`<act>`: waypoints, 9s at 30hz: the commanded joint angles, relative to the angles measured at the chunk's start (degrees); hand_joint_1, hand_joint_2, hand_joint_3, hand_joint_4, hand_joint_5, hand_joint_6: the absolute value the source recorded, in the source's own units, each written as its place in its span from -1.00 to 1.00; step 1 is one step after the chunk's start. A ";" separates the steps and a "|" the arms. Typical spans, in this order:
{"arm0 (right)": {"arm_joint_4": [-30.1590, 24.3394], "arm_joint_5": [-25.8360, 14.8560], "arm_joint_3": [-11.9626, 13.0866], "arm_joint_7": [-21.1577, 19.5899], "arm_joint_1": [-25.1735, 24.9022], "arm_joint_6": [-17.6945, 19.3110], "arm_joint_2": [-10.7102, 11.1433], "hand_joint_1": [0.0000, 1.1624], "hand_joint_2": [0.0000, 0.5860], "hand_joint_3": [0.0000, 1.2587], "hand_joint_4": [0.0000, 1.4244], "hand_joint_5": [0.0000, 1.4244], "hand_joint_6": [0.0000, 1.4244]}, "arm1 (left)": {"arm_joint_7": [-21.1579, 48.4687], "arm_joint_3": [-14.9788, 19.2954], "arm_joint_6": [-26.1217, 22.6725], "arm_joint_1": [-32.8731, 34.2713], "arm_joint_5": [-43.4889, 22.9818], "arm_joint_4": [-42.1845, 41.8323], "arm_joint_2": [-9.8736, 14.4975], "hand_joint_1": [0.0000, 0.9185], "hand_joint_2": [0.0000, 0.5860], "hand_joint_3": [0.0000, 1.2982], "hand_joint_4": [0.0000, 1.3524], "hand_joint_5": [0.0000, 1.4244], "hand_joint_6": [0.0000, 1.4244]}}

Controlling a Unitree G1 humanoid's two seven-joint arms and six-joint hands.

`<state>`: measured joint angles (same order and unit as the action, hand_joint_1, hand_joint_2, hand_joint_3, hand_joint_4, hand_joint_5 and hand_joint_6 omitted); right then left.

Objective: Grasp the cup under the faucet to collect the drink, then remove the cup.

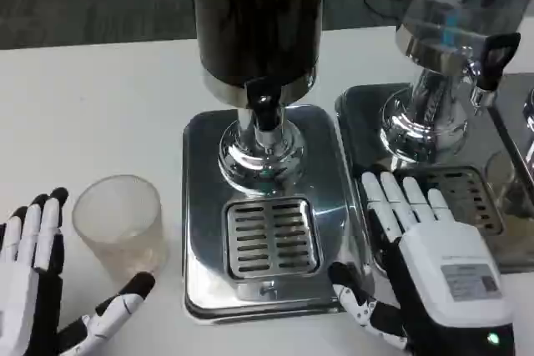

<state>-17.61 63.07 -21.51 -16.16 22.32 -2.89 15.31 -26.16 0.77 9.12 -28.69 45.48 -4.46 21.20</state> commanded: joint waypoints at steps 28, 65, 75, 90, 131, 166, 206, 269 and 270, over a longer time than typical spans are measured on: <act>0.15 0.99 -1.95 -0.74 1.69 -4.44 -3.58 -0.10 0.24 -1.00 -1.00 -1.00 -0.97 | 1.05 5.03 9.37 6.01 -9.70 8.56 4.60 -1.00 -0.99 -1.00 -1.00 -1.00 -1.00; 0.29 0.48 -2.50 -1.89 1.60 -6.00 -4.26 -0.10 0.24 -1.00 -1.00 -1.00 -0.95 | 0.91 -5.42 33.65 32.39 -17.90 54.01 5.23 -0.65 -0.99 -1.00 -1.00 -0.85 -0.84; 0.16 0.59 -2.80 -1.43 1.55 -5.98 -4.27 -0.10 0.24 -1.00 -1.00 -1.00 -0.93 | -1.85 -6.23 36.35 33.85 -17.77 56.98 5.13 -0.30 -0.86 -1.00 -0.98 -0.59 -0.60; 0.35 -0.04 -2.65 -0.90 1.18 -5.90 -4.15 -0.08 0.21 -0.98 -1.00 -1.00 -0.89 | -10.35 -7.17 39.76 34.86 -15.43 59.13 5.20 -0.09 -0.68 -0.39 -0.09 0.30 0.60; -0.18 -0.61 -1.84 -0.49 1.34 -5.86 -3.87 -0.12 0.21 -0.98 -1.00 -1.00 -0.86 | -28.06 -10.57 36.01 33.94 -4.84 51.83 5.02 0.24 -0.78 -0.14 0.13 0.40 0.75; -3.17 0.46 -1.76 -0.31 3.72 -7.62 -4.98 -0.14 0.16 -0.98 -1.00 -1.00 -0.86 | -32.97 -26.42 32.68 50.56 2.95 64.01 -2.16 0.23 -0.82 -0.16 0.10 0.35 0.69; -0.97 -0.30 -1.72 0.91 0.48 -6.49 -2.22 -0.15 0.16 -0.98 -1.00 -1.00 -0.86 | -20.05 -19.86 39.80 38.26 -8.25 51.08 10.67 -1.00 -1.00 -0.83 -0.71 -0.37 -0.41; 4.04 2.95 -2.43 -3.17 0.60 -8.12 -2.61 -0.37 0.30 -1.00 -1.00 -1.00 -0.98 | 77.08 0.21 14.45 38.37 -73.74 15.25 3.40 -1.00 -0.72 -1.00 -1.00 -0.93 -0.95; 4.01 2.83 -2.36 -3.17 0.72 -8.23 -2.73 -0.36 0.30 -1.00 -1.00 -1.00 -0.97 | 77.26 0.10 14.39 38.65 -73.21 15.28 3.21 -1.00 -0.72 -1.00 -1.00 -0.93 -0.95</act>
<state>-13.85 65.99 -23.71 -18.20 22.63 -10.48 13.16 50.01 1.18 24.42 8.90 -29.23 11.32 24.68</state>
